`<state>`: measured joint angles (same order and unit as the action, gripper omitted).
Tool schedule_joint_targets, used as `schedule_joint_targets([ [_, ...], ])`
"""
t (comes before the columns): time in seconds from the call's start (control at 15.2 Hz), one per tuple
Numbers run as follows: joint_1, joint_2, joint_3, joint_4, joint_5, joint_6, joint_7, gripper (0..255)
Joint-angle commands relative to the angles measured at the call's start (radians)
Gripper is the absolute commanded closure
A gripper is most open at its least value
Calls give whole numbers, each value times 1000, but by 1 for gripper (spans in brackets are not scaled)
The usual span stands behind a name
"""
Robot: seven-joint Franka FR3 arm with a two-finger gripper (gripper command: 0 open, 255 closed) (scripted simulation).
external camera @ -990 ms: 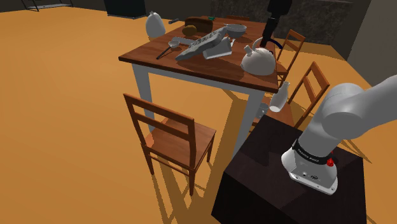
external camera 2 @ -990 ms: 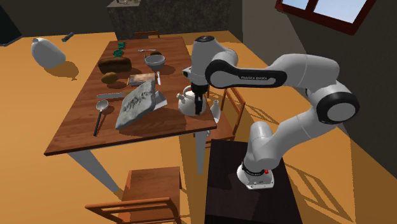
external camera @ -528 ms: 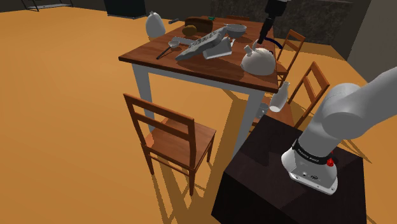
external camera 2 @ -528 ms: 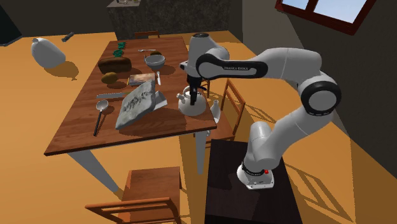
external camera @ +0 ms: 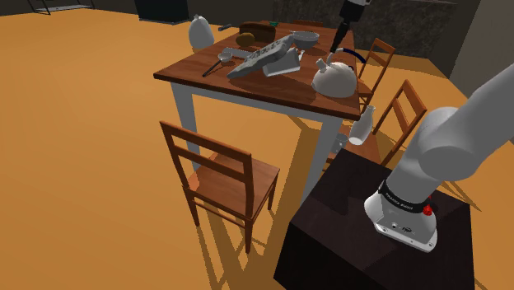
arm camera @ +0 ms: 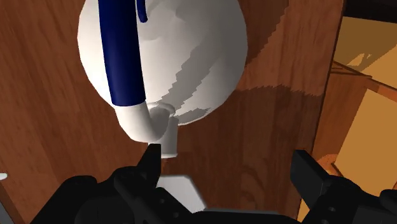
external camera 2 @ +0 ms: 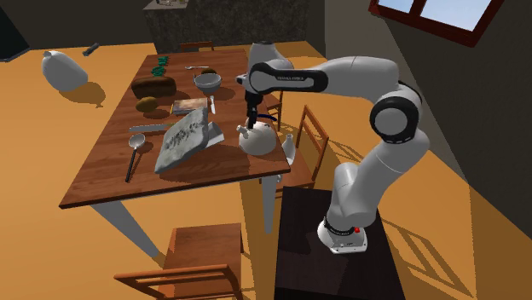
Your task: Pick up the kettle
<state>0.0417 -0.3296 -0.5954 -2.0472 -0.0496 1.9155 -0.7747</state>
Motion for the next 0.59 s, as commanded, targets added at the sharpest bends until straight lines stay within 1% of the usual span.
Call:
schedule_joint_targets([
  [0.0, 14, 80, -59, 59, 54, 19, -81, 0],
  [0.2, 25, 203, -134, 154, 158, 24, -198, 0],
  [0.53, 21, 209, -134, 92, 166, 90, -213, 0],
])
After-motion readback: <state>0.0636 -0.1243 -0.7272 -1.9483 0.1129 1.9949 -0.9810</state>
